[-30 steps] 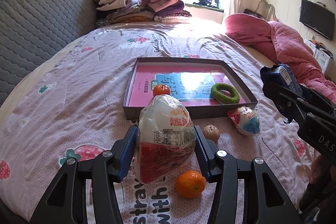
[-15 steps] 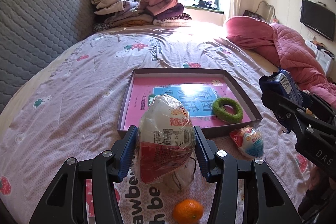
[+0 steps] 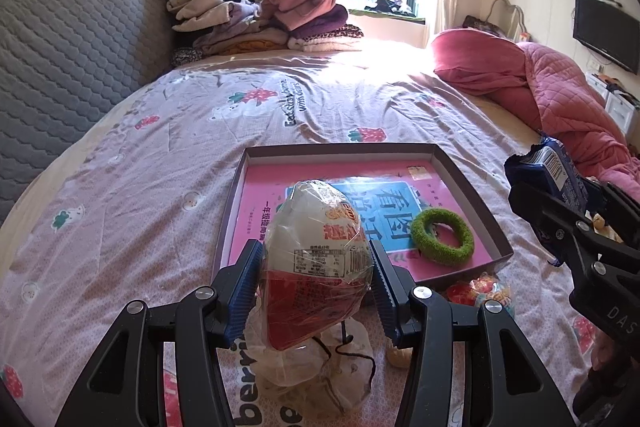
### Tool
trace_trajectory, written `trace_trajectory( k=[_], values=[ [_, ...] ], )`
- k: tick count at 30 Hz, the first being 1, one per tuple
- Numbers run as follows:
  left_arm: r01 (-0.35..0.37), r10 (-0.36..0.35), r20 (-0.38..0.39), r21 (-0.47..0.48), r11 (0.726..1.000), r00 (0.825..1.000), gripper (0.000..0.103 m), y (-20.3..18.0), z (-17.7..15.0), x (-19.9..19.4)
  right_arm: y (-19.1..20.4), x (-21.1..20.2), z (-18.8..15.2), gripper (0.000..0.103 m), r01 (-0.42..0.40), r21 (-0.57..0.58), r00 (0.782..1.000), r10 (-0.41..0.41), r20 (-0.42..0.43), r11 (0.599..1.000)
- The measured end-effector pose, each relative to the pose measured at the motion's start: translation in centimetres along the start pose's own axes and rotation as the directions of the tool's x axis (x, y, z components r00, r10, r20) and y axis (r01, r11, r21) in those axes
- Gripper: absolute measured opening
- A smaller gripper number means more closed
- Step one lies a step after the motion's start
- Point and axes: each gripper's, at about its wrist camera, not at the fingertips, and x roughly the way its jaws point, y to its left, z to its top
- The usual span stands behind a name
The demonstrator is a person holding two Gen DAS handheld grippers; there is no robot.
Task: Organize objects
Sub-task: 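Carry the clear bag in the left tool and blue packet in the right tool to the tray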
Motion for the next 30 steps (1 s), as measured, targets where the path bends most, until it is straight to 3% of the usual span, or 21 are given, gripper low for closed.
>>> trace_trajectory(
  k=[12, 24, 30],
  values=[
    [0.026, -0.026, -0.093, -0.009, 1.000, 0.995, 0.054, -0.5, 1.7, 5.2, -2.0, 3.7, -0.1, 0.057, -0.011, 0.040, 0.997, 0.014, -0.079, 0.999],
    [0.064, -0.067, -0.198, -0.021, 0.998, 0.978, 0.054, -1.6, 1.7, 9.1, -3.4, 6.7, -0.8, 0.057, -0.028, 0.085, 0.989, 0.040, -0.144, 0.996],
    [0.065, -0.067, -0.213, -0.014, 0.998, 0.975, 0.054, -2.5, 1.6, 10.4, -4.2, 7.9, -1.3, 0.057, -0.008, 0.093, 0.985, 0.024, -0.171, 0.996]
  ],
)
